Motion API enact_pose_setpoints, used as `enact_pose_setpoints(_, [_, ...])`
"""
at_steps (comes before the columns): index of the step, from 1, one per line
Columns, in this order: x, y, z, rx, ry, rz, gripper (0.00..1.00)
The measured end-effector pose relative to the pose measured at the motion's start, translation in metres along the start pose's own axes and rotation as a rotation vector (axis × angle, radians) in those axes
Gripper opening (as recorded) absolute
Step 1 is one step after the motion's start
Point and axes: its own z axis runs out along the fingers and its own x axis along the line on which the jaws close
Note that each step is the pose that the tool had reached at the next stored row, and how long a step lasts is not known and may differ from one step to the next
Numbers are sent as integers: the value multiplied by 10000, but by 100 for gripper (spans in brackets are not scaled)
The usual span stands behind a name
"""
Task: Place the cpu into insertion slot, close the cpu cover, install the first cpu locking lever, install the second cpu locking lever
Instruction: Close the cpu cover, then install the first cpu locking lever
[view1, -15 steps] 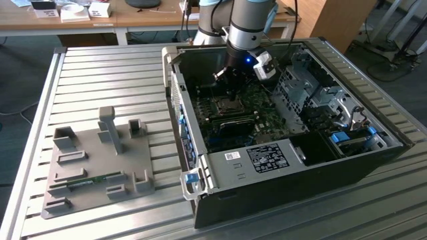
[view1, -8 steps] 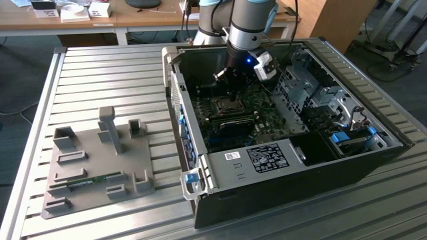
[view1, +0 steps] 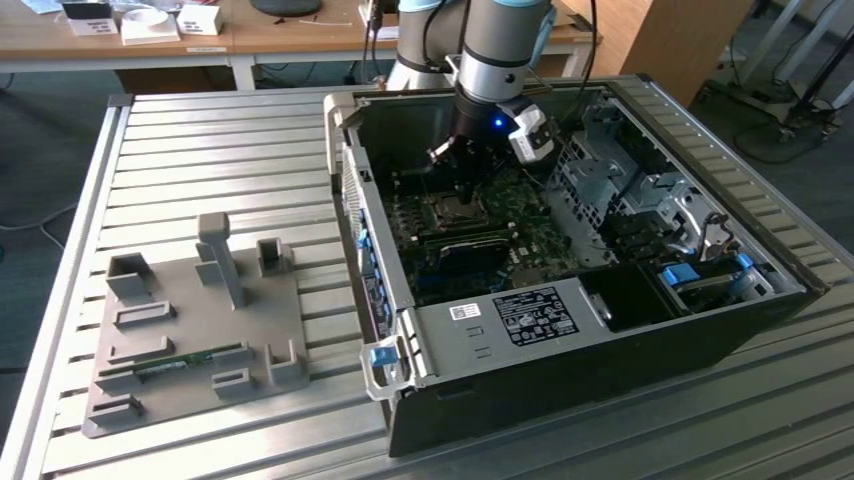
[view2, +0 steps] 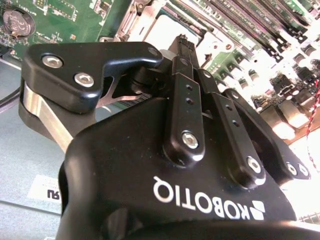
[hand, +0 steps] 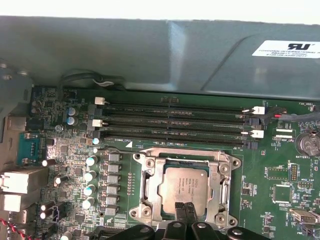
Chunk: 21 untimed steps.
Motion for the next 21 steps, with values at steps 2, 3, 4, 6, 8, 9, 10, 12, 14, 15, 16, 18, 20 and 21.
enact_pose_setpoints(2, [0, 0, -1, -1, -1, 0, 11])
enact_pose_setpoints(3, [0, 0, -1, -2, -1, 0, 11])
enact_pose_setpoints(4, [0, 0, -2, -1, -1, 0, 11])
enact_pose_setpoints(6, [0, 0, -14, 0, 0, 0, 11])
enact_pose_setpoints(8, [0, 0, -14, 0, 0, 0, 11])
enact_pose_setpoints(9, [0, 0, -14, -1, -1, 0, 11])
enact_pose_setpoints(10, [0, 0, -15, 0, 0, 0, 11])
enact_pose_setpoints(12, [0, 0, -19, 2, 1, 0, 11])
enact_pose_setpoints(14, [0, 0, -25, 2, 1, 0, 11])
enact_pose_setpoints(15, [0, 0, -27, 0, 0, 0, 11])
enact_pose_setpoints(16, [0, 0, -30, 1, 0, 0, 11])
enact_pose_setpoints(18, [-1, 1, -35, -1, -1, 0, 11])
enact_pose_setpoints(20, [0, 0, -43, 2, 1, 0, 11])
enact_pose_setpoints(21, [0, 0, -47, 1, 0, 0, 11])
